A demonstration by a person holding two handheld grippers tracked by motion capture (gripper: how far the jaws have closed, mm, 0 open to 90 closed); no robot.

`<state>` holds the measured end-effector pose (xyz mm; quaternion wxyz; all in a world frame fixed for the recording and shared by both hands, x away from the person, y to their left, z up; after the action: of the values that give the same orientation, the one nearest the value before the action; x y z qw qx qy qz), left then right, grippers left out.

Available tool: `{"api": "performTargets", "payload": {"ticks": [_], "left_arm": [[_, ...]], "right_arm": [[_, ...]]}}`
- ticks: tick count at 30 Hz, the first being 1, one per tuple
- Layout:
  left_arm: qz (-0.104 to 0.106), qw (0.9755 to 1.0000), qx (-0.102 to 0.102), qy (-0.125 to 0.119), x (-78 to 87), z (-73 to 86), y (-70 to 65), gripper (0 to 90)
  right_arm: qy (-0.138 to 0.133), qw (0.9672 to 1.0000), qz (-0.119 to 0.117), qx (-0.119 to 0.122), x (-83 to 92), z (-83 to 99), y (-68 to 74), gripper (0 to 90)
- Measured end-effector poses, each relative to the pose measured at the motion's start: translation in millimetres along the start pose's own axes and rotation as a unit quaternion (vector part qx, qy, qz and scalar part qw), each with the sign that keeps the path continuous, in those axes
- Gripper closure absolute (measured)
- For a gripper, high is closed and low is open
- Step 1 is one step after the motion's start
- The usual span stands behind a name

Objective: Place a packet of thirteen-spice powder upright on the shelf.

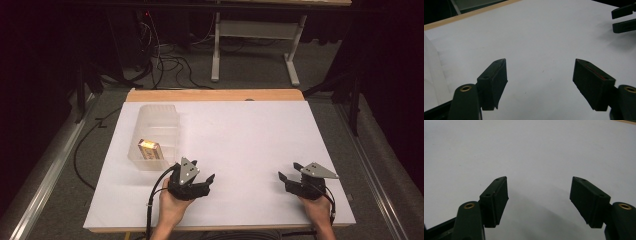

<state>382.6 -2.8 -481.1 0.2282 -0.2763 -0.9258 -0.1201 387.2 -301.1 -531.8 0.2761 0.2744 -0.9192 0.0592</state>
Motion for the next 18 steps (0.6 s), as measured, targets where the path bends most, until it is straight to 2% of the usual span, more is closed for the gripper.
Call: {"api": "performTargets", "payload": {"ticks": [3, 5, 18], "left_arm": [[0.002, 1.0, 0.002, 0.002, -2.1, 1.3, -0.6, 28.0], [0.009, 0.9999, 0.012, 0.0, -4.3, 1.5, -1.3, 28.1], [0.011, 0.9999, 0.012, 0.005, -13.7, 2.5, -5.0, 28.7]], "right_arm": [[0.0, 1.0, 0.0, -0.001, 0.1, 0.1, 0.1, 31.3], [0.0, 1.0, 0.0, 0.0, 0.0, 0.0, 0.0, 31.3], [0.0, 1.0, 0.0, 0.002, -0.2, 0.0, 0.0, 31.3]]}}
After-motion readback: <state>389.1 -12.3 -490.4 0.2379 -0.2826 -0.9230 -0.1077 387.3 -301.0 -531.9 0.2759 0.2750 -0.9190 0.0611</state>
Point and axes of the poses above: each handheld gripper's, and its own axes: x roughly backward along the jaws, z roughly out of its underside, y roughly to its left, the point moved 10 cm from there along -x, roughly forward along the jaws, and after that the axes turned 10 degrees about -z, right-handed, at the moved point
